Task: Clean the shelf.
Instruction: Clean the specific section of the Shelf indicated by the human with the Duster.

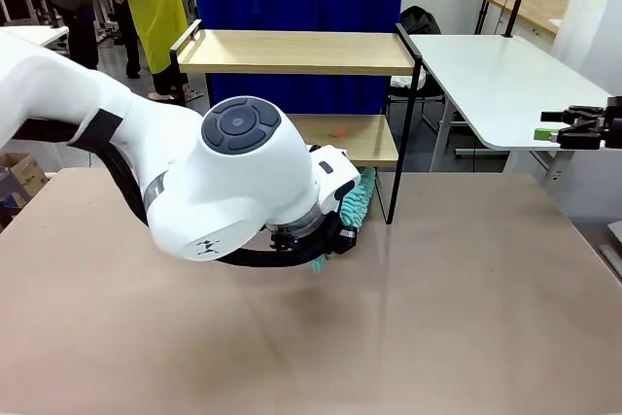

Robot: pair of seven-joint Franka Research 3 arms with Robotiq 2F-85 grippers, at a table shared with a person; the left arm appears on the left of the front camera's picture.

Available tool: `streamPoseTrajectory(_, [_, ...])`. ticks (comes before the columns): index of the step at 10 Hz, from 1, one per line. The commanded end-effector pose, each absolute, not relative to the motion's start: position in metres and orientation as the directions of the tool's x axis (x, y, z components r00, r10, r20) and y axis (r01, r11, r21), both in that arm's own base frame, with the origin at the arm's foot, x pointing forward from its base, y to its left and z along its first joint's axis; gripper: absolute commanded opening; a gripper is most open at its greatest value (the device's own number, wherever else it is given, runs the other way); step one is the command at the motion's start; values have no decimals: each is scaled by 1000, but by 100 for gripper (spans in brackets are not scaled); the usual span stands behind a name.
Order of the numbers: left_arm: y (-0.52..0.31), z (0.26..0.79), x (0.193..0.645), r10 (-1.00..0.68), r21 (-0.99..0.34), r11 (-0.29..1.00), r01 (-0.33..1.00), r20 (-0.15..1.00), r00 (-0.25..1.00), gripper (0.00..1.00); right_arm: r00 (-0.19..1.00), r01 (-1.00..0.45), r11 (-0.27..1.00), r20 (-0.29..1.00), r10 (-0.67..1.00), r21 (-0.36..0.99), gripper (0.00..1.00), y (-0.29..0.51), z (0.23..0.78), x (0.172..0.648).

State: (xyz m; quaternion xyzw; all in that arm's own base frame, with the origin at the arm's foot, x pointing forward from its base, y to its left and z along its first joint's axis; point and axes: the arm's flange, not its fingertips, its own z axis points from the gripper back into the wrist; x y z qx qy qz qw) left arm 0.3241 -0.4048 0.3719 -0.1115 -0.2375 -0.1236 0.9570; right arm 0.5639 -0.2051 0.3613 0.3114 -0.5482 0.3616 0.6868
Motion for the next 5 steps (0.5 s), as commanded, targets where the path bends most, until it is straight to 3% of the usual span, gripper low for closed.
streamPoseTrajectory(1, [-454,330,336,-122,-160,960,232,505,855,13,131,-840,542,979,157,25,100,-203,365,565])
streamPoseTrajectory(4, [-457,331,341,-56,-122,984,127,467,883,13,131,-840,542,979,157,25,100,-203,365,565])
streamPoseTrajectory(5, [-418,359,322,-121,-161,962,220,471,874,13,131,-840,542,979,157,25,100,-203,365,565])
